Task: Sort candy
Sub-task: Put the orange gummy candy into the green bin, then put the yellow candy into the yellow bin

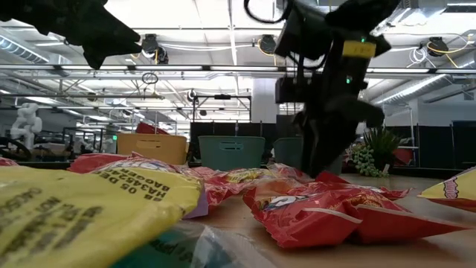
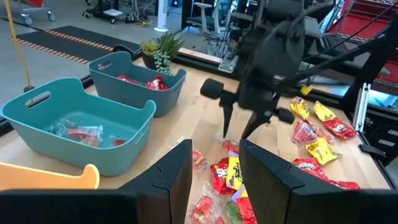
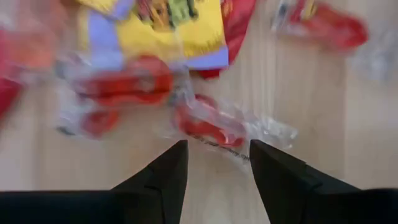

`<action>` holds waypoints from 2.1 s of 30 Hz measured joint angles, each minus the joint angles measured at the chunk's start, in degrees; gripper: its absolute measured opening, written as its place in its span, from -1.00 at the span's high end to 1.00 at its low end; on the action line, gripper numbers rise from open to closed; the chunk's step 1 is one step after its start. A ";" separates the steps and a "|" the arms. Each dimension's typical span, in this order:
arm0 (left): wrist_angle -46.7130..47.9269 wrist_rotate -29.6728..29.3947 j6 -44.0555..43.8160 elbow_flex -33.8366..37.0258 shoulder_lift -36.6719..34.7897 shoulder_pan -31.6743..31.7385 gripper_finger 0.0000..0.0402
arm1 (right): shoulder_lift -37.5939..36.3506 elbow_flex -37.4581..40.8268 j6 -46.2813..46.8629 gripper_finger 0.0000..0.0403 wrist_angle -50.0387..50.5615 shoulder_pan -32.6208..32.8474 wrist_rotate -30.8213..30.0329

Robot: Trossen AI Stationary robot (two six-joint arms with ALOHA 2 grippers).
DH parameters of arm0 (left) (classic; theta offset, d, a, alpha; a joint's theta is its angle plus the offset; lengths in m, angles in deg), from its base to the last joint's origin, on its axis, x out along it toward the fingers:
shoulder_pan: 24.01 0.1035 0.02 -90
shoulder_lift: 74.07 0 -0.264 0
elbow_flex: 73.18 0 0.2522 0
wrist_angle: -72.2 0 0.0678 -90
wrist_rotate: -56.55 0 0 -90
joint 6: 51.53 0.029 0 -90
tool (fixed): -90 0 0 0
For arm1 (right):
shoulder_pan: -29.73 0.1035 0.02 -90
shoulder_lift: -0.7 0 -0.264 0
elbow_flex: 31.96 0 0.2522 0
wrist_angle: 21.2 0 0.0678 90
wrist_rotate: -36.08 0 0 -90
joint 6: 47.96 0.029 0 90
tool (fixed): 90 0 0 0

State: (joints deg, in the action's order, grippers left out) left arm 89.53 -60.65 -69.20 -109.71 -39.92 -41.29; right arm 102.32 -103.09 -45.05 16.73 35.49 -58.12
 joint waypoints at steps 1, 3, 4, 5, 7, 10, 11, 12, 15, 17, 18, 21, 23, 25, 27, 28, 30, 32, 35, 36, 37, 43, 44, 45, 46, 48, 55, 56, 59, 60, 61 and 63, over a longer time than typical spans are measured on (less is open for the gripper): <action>0.03 0.00 0.00 0.00 0.02 0.00 0.30 | 0.96 0.00 -0.02 0.19 -0.33 -0.02 -0.08; 0.02 0.00 0.00 0.00 0.02 0.00 0.30 | 2.22 -0.07 -0.17 0.19 -1.17 -0.02 -0.16; 0.02 0.00 -0.02 0.00 0.00 0.00 0.30 | 2.81 -0.09 -0.17 0.19 -1.53 0.00 -0.18; -0.02 0.00 -0.02 0.00 0.02 0.00 0.30 | 3.07 -0.19 0.07 0.19 -1.69 0.00 -0.32; 0.00 0.00 -0.02 0.00 0.00 0.00 0.30 | 3.77 -0.20 1.16 0.22 -1.72 0.00 -0.36; 0.00 0.00 -0.04 0.00 0.02 0.00 0.30 | 3.79 -0.20 3.25 0.34 -1.58 0.00 -0.12; -0.02 0.00 -0.04 0.00 0.00 0.02 0.30 | 3.59 -0.17 4.29 0.41 -1.46 0.00 0.02; -0.01 0.00 -0.04 0.00 0.01 0.00 0.30 | 3.55 -0.17 5.39 0.48 -1.28 0.00 0.15; 0.00 0.00 -0.04 0.00 0.00 0.00 0.30 | 2.83 -0.15 7.73 0.78 0.22 0.04 0.40; 0.00 0.00 -0.02 0.00 0.02 0.00 0.30 | 1.97 -0.07 8.78 0.94 1.27 0.01 0.91; 0.02 0.00 -0.02 0.00 0.01 0.01 0.30 | 1.62 -0.01 9.27 0.96 1.90 -0.02 1.12; 0.12 0.00 0.00 0.00 0.02 0.01 0.30 | -0.70 0.31 12.46 0.96 3.81 -0.10 0.89; 0.13 0.00 0.00 0.00 0.00 0.02 0.30 | -3.13 0.24 13.91 0.99 4.23 -0.25 0.79; 0.15 0.00 0.00 0.00 0.02 0.02 0.30 | -5.99 0.20 15.62 0.99 4.68 -0.46 -0.40; 0.13 0.00 0.01 0.00 0.00 0.01 0.30 | -8.67 0.18 17.58 0.99 4.52 -0.67 -3.00; 0.18 0.00 0.02 0.00 0.01 0.00 0.30 | -10.00 0.05 17.92 0.99 4.33 -0.88 -4.20; 0.18 0.00 0.02 0.00 0.02 0.00 0.30 | -12.33 -1.19 17.78 1.00 4.28 -1.57 -6.35; 0.17 0.00 0.02 0.00 0.02 0.00 0.30 | -13.26 -3.46 17.35 1.00 4.13 -2.87 -8.41; 0.19 -0.01 0.02 0.00 0.00 0.02 0.30 | -12.37 -8.64 16.36 1.00 4.32 -6.11 -9.22; 0.18 -0.02 0.01 0.00 0.01 0.02 0.30 | -11.68 -10.87 15.81 1.00 4.27 -7.37 -9.26; 0.19 -0.02 0.00 0.00 0.02 0.02 0.30 | -10.66 -13.18 15.13 1.00 4.21 -8.62 -9.34; 0.20 -0.02 0.00 0.00 0.00 0.02 0.30 | -0.48 -29.19 10.90 1.00 4.09 -15.85 -9.34; 0.26 -0.02 -0.02 0.00 0.00 0.02 0.30 | 1.32 -31.76 9.79 1.00 3.86 -16.93 -9.33; 0.46 -0.02 -0.02 0.00 0.00 0.02 0.30 | 3.32 -34.26 8.73 1.00 3.85 -17.84 -9.33; 0.55 -0.02 -0.02 0.00 0.00 0.02 0.30 | 5.13 -36.57 8.01 1.00 3.89 -18.79 -9.32; 0.59 -0.02 -0.02 0.00 0.01 0.02 0.30 | 8.73 -40.54 6.84 0.99 4.45 -20.45 -9.36; 0.65 -0.02 -0.17 0.00 0.01 0.02 0.30 | 16.24 -48.47 7.95 0.79 10.62 -25.46 -9.21; 0.63 -0.02 -0.20 0.00 0.01 0.02 0.30 | 16.58 -48.77 9.11 0.74 11.54 -26.04 -9.11; 1.64 -0.02 -0.22 0.00 0.00 0.02 0.30 | 16.66 -48.78 11.59 0.56 13.72 -27.11 -9.01; 2.11 -0.02 -0.20 0.00 0.02 0.02 0.30 | 16.55 -48.83 11.87 0.50 13.85 -27.26 -8.99; 2.35 -0.02 -0.20 0.00 0.02 0.02 0.30 | 16.29 -48.87 11.94 0.44 14.23 -27.43 -8.99; 2.91 -0.03 -1.01 0.00 0.00 0.02 0.30 | 16.13 -48.87 11.99 0.33 14.80 -27.54 -8.99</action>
State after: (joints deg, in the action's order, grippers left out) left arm 92.44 -60.69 -70.21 -109.71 -39.92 -41.27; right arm 118.46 -151.96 -33.06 31.53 7.95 -67.11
